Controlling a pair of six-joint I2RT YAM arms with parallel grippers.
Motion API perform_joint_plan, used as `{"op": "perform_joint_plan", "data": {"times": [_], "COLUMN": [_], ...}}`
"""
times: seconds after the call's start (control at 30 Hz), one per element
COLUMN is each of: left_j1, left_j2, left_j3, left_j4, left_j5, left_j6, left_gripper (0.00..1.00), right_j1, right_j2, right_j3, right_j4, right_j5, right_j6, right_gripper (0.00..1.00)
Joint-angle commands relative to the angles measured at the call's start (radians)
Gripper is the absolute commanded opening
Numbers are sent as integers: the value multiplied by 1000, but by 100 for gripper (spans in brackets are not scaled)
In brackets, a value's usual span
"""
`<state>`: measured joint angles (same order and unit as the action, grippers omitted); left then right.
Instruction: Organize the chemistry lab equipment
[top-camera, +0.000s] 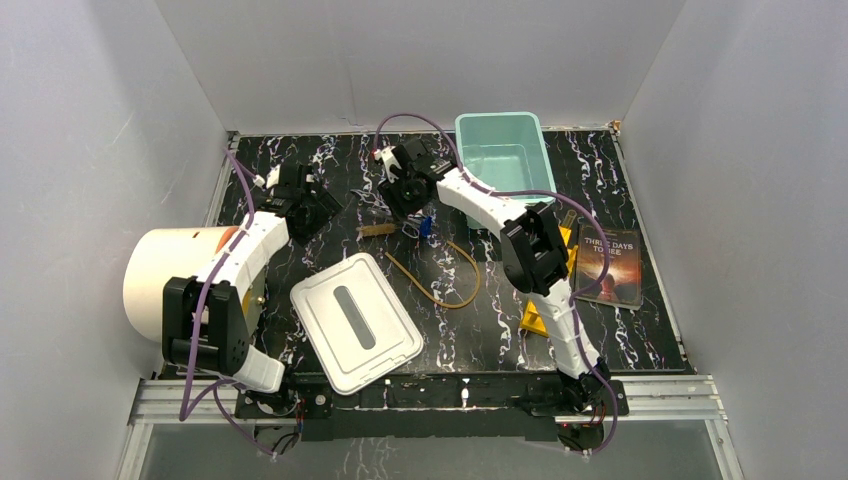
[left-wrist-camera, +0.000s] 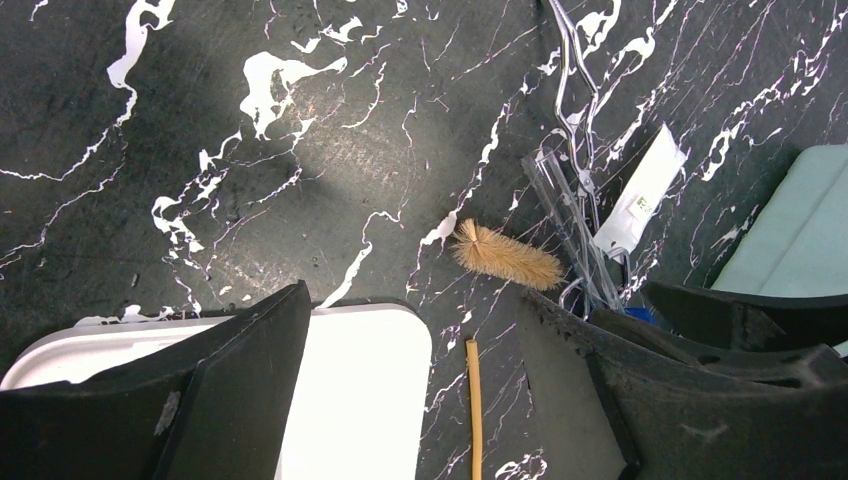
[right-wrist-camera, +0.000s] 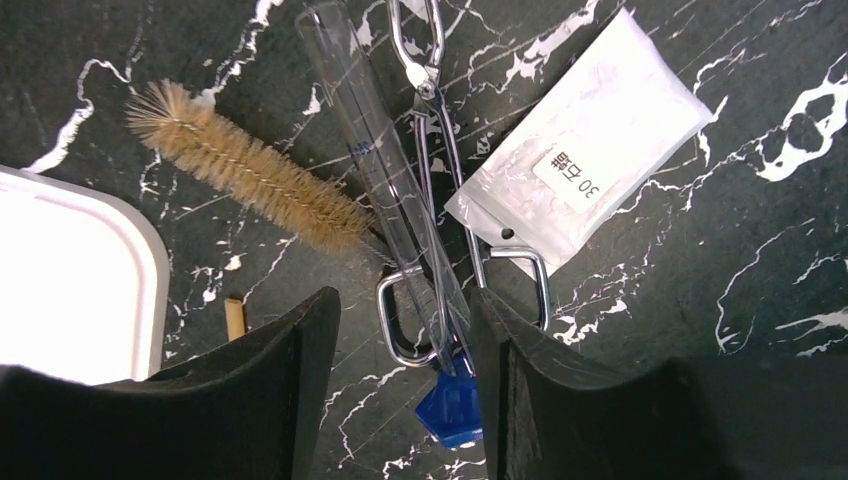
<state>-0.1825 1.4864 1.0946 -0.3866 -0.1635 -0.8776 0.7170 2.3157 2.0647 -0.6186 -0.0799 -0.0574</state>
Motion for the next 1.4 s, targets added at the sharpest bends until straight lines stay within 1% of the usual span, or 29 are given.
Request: {"op": "perform_joint_plan", "data": {"times": [0.0, 0.13, 0.2, 0.43, 0.57, 0.73, 0.9, 1.13, 1.37], "left_j1": [5, 5, 5, 5, 5, 5, 5, 5, 5], "left_j2": [-26, -25, -22, -13, -6, -2, 1, -2, -14], "left_j3": [22, 11, 14, 19, 24, 29, 27, 28, 38], "left_j4": [-15, -20, -21, -14, -12, -11, -7, -7, -5], "left_j5": [-7, 3, 5, 17, 25, 27, 37, 41, 50], "left_j6": [19, 13, 13, 14, 15, 21, 21, 20, 20], "left_gripper": [75, 76, 76, 76, 76, 76, 77, 77, 78], "right_j1": [4, 4, 4, 5, 5, 4, 4, 5, 4], "right_j2": [14, 33, 39, 34, 34, 17, 6, -18, -90], "right_j3": [29, 19, 22, -21, -26, -51, -77, -67, -67], "right_j4": [0, 7, 1, 5, 4, 15, 22, 23, 24], "right_j5": [39, 54, 38, 6, -1, 20, 0, 40, 50], "right_j6": [-34, -48, -55, -88, -100, -111, -131, -128, -113], "right_gripper": [58, 56, 54, 52, 48, 48, 48, 30, 30]}}
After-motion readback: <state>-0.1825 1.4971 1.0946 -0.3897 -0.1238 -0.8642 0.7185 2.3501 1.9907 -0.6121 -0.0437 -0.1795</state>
